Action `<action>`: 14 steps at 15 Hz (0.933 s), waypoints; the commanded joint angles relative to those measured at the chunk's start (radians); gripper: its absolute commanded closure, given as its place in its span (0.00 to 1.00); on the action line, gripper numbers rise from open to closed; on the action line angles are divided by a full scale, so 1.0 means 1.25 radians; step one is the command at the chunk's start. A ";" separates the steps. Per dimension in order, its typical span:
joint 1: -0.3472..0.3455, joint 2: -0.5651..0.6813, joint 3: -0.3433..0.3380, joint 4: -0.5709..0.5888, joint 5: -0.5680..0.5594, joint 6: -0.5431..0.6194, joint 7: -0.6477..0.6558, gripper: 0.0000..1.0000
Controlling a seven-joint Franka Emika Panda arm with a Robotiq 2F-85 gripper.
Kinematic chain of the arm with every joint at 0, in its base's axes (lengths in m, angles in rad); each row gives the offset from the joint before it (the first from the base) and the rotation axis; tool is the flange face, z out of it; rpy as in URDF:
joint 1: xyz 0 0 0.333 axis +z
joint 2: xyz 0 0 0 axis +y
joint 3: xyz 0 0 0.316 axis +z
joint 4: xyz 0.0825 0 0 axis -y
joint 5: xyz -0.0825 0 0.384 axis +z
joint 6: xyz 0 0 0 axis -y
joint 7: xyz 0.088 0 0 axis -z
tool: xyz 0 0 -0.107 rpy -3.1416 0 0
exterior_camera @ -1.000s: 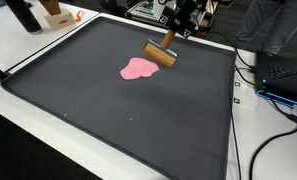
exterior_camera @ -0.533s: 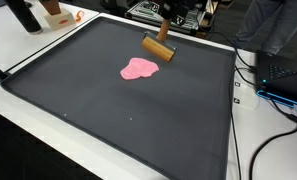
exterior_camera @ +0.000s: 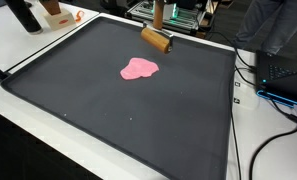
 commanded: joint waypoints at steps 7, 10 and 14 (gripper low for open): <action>-0.031 -0.056 -0.050 0.046 0.067 -0.025 0.165 0.77; -0.033 -0.063 -0.057 0.057 0.067 -0.043 0.181 0.77; -0.030 -0.050 -0.058 0.057 0.060 -0.024 0.167 0.52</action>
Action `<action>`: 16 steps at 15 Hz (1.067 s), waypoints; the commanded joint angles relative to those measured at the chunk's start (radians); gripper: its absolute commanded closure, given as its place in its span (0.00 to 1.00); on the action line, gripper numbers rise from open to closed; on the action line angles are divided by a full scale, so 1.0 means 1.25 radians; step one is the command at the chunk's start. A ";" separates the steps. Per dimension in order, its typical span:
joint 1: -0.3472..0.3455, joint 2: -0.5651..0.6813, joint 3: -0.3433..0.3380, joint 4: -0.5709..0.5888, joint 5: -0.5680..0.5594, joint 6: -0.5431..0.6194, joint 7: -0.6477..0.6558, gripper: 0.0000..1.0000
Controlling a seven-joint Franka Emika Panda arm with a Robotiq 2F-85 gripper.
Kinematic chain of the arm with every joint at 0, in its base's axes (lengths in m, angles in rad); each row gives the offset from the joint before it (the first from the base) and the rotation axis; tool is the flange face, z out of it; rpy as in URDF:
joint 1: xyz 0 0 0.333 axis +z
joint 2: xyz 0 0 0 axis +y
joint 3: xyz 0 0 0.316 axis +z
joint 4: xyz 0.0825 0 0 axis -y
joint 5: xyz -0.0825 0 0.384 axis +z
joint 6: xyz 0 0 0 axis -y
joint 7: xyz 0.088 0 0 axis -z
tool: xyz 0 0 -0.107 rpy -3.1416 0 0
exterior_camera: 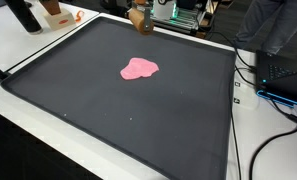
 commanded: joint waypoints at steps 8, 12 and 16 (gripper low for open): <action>0.001 0.001 -0.001 0.003 0.000 -0.005 0.002 0.52; -0.007 0.024 -0.008 0.008 0.038 -0.042 0.067 0.77; -0.031 0.042 -0.029 -0.025 0.073 -0.065 0.162 0.77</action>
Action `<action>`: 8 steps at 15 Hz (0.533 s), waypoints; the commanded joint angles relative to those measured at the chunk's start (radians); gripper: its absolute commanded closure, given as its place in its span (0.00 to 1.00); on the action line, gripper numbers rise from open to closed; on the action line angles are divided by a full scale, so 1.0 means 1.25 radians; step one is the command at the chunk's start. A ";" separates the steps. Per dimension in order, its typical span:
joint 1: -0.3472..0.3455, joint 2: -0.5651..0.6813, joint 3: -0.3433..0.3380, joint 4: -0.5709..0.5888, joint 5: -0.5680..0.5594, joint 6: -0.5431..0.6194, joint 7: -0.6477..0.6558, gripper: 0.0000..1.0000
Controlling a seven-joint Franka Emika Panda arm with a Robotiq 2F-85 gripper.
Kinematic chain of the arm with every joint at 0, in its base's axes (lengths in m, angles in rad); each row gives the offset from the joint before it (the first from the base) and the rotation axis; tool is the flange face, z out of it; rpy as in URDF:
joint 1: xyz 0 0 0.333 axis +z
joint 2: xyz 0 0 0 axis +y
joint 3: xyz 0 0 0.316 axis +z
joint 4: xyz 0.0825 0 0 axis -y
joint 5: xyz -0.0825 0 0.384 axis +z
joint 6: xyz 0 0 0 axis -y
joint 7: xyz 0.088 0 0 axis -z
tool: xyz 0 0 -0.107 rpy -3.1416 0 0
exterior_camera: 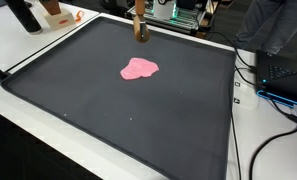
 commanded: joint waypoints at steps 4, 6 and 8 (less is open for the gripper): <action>-0.049 0.020 -0.042 -0.065 0.130 -0.004 0.098 0.77; -0.065 0.022 -0.055 -0.094 0.181 0.018 0.113 0.77; -0.076 0.025 -0.064 -0.123 0.206 0.056 0.123 0.77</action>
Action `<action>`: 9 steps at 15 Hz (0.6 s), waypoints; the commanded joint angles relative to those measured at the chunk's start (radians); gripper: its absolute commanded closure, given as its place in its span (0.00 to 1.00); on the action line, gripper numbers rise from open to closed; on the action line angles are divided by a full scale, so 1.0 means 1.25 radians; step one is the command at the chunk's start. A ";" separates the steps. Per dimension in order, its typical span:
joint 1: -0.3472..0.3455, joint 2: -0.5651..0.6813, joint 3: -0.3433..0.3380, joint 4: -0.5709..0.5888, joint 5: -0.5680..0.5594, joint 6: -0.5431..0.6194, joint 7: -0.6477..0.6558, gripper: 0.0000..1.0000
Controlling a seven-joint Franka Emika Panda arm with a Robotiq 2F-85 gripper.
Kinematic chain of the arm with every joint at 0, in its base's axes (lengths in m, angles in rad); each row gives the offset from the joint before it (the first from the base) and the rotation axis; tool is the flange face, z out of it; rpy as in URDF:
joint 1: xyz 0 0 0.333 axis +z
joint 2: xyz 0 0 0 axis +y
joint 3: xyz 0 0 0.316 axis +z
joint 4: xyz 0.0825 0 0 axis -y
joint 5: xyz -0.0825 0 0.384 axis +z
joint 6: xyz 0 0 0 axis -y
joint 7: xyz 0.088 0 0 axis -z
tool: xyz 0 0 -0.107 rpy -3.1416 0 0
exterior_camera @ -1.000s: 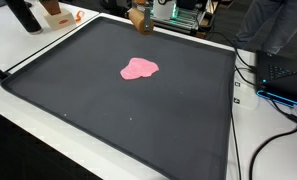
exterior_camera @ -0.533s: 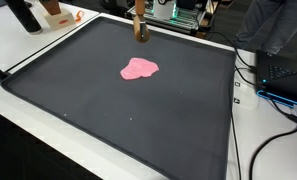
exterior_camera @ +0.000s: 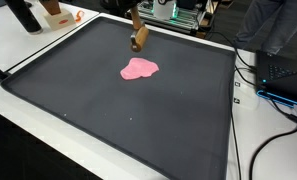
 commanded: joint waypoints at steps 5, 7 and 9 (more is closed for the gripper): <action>-0.028 0.002 -0.019 -0.103 0.052 0.143 0.027 0.77; -0.033 0.012 -0.022 -0.119 0.059 0.168 0.035 0.77; -0.037 0.017 -0.024 -0.135 0.066 0.195 0.045 0.77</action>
